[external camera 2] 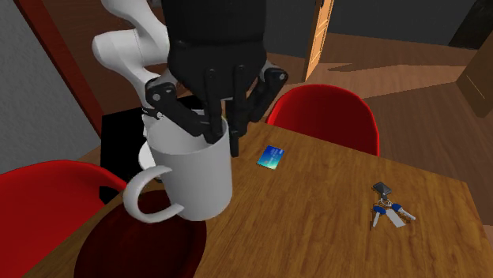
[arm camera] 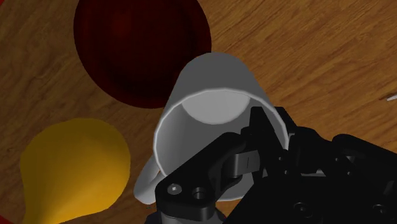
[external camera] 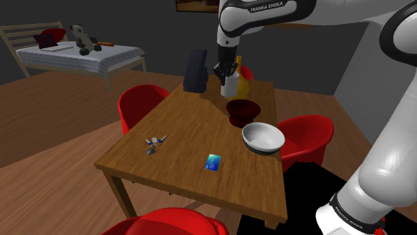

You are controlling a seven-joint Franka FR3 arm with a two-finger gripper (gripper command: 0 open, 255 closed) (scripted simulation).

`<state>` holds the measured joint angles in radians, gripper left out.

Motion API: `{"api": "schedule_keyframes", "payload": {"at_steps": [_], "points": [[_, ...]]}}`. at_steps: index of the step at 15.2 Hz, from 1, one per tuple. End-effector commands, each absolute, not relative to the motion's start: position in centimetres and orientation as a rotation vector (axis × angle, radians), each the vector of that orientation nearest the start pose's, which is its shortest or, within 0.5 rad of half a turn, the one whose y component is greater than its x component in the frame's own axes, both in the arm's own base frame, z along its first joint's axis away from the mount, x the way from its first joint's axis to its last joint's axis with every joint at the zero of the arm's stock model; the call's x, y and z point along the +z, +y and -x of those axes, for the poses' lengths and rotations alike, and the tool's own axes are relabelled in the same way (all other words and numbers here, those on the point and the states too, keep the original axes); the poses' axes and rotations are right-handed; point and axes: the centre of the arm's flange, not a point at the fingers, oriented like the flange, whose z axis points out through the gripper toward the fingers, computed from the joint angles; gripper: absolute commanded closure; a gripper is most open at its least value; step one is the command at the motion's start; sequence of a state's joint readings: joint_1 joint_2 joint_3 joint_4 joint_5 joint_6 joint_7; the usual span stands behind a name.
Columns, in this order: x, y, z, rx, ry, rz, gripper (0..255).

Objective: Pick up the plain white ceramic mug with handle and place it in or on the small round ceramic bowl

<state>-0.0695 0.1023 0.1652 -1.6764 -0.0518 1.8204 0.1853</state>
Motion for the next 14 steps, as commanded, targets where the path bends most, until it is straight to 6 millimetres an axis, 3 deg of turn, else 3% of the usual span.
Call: {"api": "schedule_keyframes", "payload": {"at_steps": [1,8,14], "points": [[53.9,2.2,-59.3,-0.076,0.123,3.165,255],[54.5,-6.9,-58.5,-0.076,0.123,3.165,255],[51.3,-6.9,-58.5,-0.076,0.123,3.165,255]]}}
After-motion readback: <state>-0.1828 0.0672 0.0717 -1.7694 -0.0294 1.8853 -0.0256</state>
